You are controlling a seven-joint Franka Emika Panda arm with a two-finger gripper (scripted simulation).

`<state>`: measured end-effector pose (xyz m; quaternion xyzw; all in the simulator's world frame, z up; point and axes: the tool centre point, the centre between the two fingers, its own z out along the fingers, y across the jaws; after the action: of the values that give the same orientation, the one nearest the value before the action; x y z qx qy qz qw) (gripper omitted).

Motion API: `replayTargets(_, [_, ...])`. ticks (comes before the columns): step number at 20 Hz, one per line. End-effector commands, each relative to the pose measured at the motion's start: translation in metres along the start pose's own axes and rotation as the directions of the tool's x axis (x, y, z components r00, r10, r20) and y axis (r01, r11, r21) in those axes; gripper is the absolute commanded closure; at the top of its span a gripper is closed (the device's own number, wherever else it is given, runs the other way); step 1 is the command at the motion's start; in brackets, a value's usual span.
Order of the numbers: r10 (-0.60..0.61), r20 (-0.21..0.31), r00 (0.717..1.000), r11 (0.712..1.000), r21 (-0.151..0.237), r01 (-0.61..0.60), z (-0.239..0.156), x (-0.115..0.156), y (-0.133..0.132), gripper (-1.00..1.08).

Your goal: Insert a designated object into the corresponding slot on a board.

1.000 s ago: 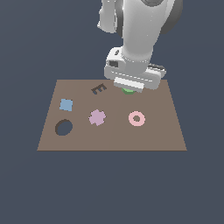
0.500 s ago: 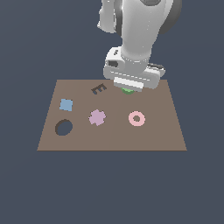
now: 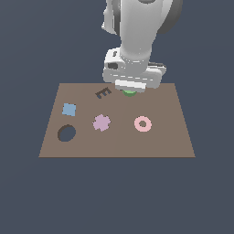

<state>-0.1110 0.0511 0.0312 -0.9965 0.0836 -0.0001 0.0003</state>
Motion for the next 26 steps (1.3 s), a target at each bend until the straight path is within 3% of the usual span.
replayTargets(1, [-0.047,-0.001,0.999,0.999,0.0,0.047,0.0,-0.002,0.008,1.08])
replayTargets(7, [-0.189,-0.001,0.982,0.982,0.0,0.189,-0.001,-0.005,0.031,1.08])
replayTargets(13, [-0.359,-0.001,0.933,0.933,0.0,0.359,-0.002,-0.005,0.06,1.08])
replayTargets(19, [-0.523,-0.001,0.853,0.853,0.0,0.523,-0.003,0.001,0.089,1.08])
replayTargets(26, [-0.692,-0.001,0.722,0.722,-0.001,0.692,-0.004,0.015,0.123,1.08])
